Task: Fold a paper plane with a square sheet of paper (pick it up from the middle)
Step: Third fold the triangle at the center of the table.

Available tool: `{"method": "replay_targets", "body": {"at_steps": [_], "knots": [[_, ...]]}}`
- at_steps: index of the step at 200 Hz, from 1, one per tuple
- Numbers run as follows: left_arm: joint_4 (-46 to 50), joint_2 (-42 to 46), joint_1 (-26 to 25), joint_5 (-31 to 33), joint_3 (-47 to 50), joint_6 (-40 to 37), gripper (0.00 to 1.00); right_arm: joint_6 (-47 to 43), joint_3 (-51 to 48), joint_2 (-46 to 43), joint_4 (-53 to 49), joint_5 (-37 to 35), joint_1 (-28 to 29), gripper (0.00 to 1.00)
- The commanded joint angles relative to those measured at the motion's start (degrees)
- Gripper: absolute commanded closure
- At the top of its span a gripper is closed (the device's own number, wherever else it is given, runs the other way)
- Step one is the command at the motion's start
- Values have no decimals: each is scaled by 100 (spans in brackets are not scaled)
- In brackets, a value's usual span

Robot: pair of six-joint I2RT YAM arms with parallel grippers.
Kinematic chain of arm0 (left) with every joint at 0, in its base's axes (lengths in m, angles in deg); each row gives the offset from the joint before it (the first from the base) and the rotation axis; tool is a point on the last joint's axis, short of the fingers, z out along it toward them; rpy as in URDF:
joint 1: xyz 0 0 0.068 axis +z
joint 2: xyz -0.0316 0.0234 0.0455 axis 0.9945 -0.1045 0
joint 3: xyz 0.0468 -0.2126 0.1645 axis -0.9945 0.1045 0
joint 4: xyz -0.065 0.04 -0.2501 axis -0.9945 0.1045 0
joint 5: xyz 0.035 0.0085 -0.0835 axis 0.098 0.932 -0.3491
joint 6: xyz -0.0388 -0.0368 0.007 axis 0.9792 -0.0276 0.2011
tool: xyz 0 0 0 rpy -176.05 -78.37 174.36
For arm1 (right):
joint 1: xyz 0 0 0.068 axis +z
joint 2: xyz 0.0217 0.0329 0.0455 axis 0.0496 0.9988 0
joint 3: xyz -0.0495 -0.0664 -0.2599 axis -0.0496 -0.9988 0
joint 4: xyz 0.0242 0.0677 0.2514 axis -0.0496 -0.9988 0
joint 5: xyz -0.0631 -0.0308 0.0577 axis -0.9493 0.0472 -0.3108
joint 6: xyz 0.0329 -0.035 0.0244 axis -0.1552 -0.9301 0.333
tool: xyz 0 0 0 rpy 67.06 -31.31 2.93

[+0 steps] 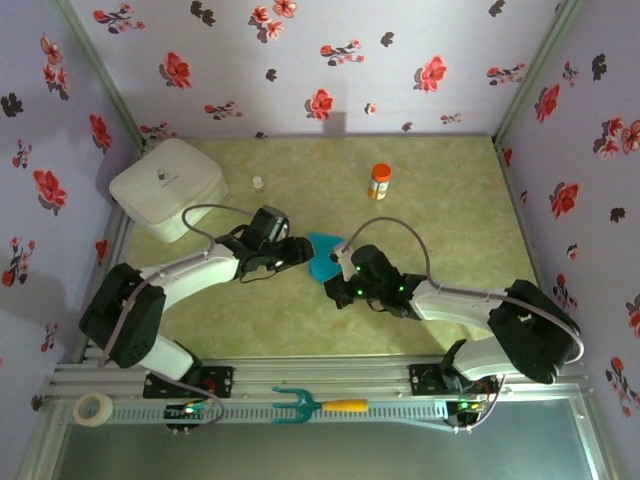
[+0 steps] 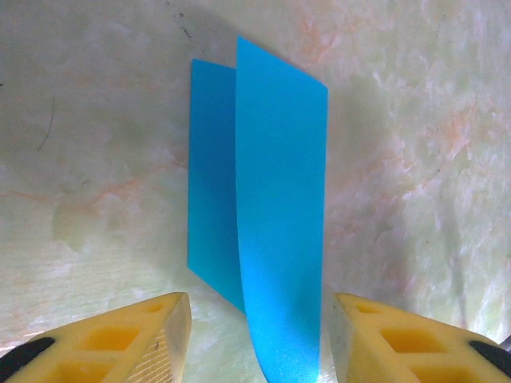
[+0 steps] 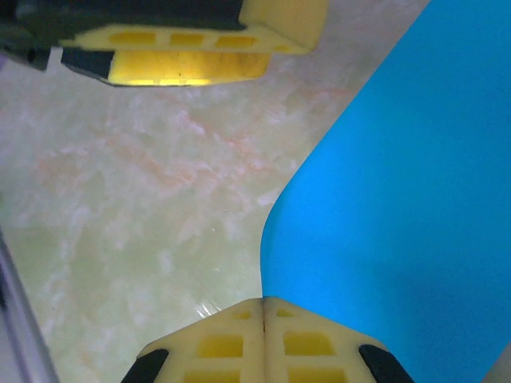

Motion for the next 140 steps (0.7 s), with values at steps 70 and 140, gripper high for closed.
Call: {"method": "replay_targets", "body": {"at_steps": [70, 140], "knots": [[-21, -132, 48, -351, -460, -398, 74, 278, 192, 138, -199, 1276, -184, 100], [89, -1242, 51, -1026, -1300, -859, 89, -45, -95, -4, -14, 1108, -181, 100]]}}
